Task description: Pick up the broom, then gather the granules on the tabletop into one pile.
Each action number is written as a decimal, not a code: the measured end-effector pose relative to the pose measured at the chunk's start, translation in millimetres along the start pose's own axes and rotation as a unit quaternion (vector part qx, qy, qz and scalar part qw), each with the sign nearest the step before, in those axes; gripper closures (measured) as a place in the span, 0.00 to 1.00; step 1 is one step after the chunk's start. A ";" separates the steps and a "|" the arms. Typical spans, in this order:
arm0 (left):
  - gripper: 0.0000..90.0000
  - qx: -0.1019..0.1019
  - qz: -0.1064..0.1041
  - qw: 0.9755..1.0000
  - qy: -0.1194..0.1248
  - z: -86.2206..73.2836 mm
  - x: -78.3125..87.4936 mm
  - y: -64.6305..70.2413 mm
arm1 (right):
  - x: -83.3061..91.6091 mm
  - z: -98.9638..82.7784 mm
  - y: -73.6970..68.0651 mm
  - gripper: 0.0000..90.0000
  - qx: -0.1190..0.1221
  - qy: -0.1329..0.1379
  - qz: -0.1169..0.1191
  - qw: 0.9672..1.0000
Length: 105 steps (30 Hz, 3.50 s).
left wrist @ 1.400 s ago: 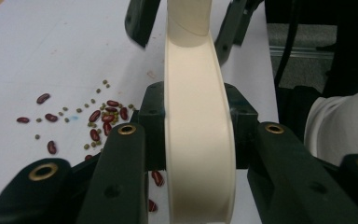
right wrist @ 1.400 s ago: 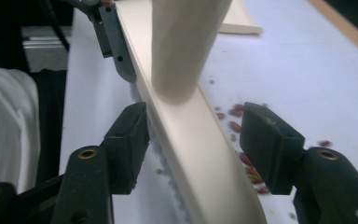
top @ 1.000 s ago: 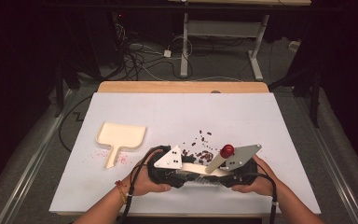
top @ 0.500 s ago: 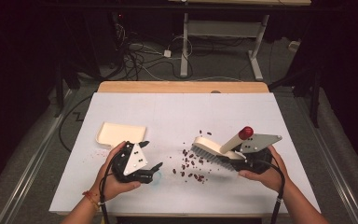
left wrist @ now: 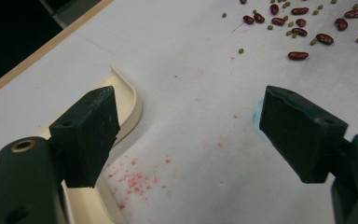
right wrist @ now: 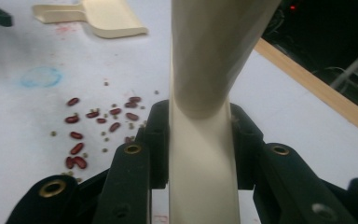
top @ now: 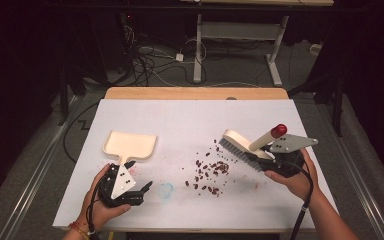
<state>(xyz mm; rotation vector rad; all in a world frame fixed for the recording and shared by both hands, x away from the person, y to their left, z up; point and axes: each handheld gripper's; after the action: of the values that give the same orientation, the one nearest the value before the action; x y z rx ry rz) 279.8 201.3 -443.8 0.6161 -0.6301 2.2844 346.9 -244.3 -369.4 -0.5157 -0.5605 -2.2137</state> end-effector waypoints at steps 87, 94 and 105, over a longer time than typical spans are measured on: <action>0.20 0.001 -0.021 0.999 -0.026 -7.9 -6.5 5.9 | -81.6 14.8 -36.7 0.75 0.133 -0.060 -0.054 0.988; 0.20 0.002 -0.018 0.999 -0.026 -8.2 -6.1 4.8 | -52.9 26.6 -33.5 0.75 0.081 -0.015 -0.016 0.996; 0.20 0.017 0.001 1.000 -0.010 -10.0 3.2 -0.8 | -38.7 28.9 -92.9 0.75 0.067 -0.025 0.130 0.989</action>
<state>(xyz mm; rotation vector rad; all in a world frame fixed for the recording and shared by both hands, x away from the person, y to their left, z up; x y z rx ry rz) 275.7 209.2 -449.5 0.6540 -0.6037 2.2983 304.5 -150.1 -387.0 -0.5427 -0.6271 -1.9055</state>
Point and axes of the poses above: each handheld gripper's, and its own axes: x roughly backward along the jaws, z roughly out of its top, y roughly to its right, and after that the axes turned 3 degrees about -z, right-handed
